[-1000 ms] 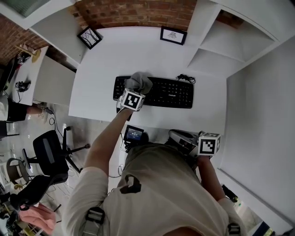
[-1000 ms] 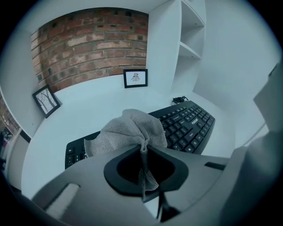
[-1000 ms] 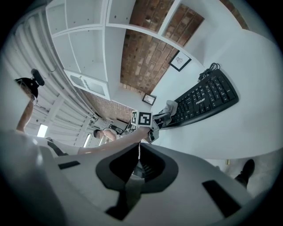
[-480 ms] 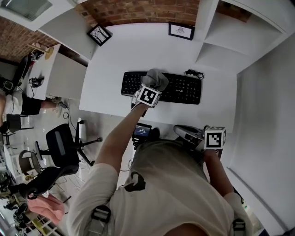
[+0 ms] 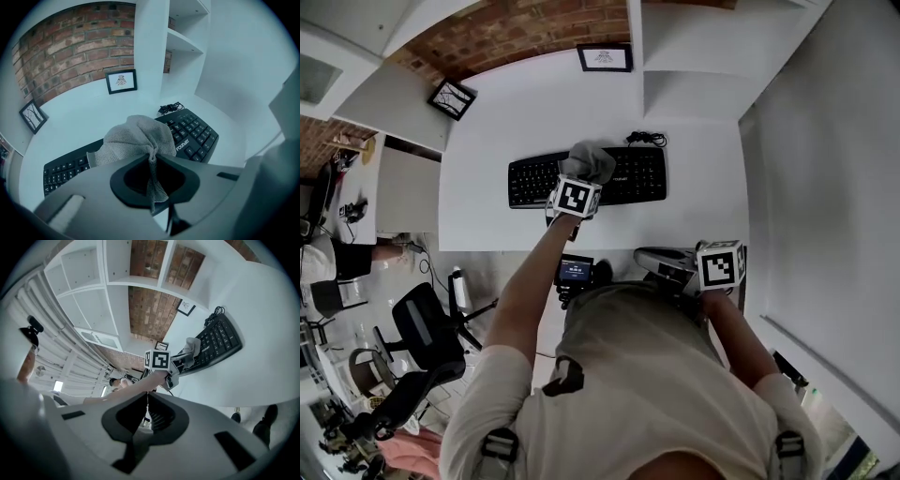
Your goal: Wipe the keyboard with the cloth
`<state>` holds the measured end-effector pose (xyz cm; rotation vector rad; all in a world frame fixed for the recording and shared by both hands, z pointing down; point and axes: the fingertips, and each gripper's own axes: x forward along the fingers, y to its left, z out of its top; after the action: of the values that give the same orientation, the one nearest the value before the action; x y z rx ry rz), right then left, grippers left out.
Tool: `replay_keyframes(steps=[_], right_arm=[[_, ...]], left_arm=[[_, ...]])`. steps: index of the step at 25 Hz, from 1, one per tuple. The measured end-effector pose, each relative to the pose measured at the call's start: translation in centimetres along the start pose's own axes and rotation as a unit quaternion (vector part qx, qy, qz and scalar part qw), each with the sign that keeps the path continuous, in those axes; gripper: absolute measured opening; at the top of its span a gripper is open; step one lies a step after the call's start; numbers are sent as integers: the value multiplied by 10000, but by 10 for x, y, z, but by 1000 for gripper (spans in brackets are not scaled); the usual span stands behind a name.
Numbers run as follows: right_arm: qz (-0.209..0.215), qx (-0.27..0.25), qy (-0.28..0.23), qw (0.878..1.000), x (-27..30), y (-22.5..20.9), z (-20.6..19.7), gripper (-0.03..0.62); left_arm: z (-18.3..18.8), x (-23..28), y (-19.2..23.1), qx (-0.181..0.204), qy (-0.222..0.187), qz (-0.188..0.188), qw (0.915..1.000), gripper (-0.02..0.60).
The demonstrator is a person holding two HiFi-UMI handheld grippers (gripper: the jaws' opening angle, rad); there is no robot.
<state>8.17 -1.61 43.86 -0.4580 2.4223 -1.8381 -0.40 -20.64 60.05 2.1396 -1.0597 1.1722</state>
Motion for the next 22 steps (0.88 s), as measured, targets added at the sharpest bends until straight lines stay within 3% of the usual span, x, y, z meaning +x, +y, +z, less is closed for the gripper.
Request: replay_keyframes(steps=[10,17,22], right_arm=[[36,142,-331,9993,-38,-7,12,6],[85,196,-354,9991,-55,-14,13,6],[115,196,-322,9992,-58,-16,13,6]], left_arm=[[23,18,-33,158,179,-80,9997,23],[38,21,-50,-202,46,-306,9993,23],[47,28,-68,-153,6,-426,9990,23]])
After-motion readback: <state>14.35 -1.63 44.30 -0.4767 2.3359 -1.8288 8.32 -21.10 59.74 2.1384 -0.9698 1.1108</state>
